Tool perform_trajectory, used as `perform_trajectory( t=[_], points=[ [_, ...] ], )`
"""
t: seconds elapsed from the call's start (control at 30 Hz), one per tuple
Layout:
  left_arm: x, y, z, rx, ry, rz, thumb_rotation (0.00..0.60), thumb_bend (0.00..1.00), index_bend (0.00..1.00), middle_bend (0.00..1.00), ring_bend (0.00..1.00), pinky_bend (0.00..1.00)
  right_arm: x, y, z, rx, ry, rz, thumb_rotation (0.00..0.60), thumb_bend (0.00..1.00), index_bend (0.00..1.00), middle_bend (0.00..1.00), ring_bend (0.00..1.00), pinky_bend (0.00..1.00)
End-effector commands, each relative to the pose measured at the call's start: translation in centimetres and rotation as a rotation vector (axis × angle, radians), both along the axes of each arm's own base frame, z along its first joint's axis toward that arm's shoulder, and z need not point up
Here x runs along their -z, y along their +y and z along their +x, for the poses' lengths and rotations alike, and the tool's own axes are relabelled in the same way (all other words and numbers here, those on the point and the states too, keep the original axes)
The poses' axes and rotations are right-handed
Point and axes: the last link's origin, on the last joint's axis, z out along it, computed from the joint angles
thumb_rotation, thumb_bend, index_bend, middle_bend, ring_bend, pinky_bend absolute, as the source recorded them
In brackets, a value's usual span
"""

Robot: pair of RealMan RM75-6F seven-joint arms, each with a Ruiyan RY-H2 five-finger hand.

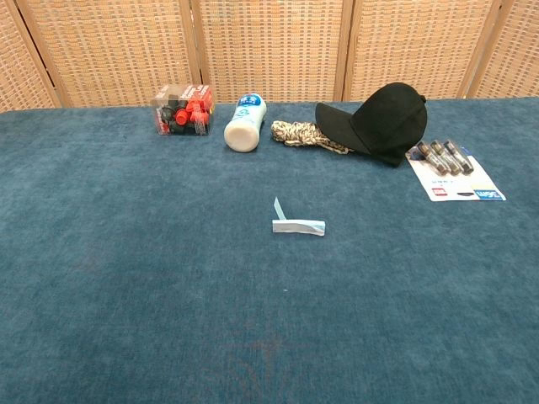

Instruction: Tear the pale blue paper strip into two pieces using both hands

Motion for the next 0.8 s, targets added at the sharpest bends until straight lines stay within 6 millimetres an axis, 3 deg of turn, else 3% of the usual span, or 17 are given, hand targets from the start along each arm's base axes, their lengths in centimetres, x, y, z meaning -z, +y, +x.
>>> perform_trajectory(
  t=[0.03,0.3,0.4,0.63,0.8],
  points=[
    [0.0,0.0,0.0,-0.017,0.016,-0.008,0.6,0.0,0.0,0.0,0.0,0.0,0.1,0.0,-0.1,0.016,0.011,0.013,0.6,0.0,0.01,0.0,0.0,0.0],
    [0.2,0.0,0.2,-0.011,0.027,-0.012,0.6,0.0,0.0,0.0,0.0,0.0,0.6,-0.1,0.1,0.017,0.006,0.038,0.6,0.0,0.01,0.0,0.0,0.0],
    [0.3,0.0,0.2,-0.008,0.025,-0.003,0.6,0.0,0.0,0.0,0.0,0.0,1.5,-1.1,0.8,-0.003,0.029,0.099,0.6,0.0,0.02,0.0,0.0,0.0],
    [0.4,0.8,0.0,-0.028,0.034,0.012,0.6,0.0,0.0,0.0,0.0,0.0,4.2,-7.4,6.1,-0.082,0.043,0.302,0.6,0.0,0.1,0.0,0.0,0.0],
    [0.3,1.1,0.0,-0.035,0.033,0.03,0.6,0.0,0.0,0.0,0.0,0.0,7.5,-12.3,10.5,-0.108,0.041,0.414,0.6,0.0,0.19,0.0,0.0,0.0]
  ],
)
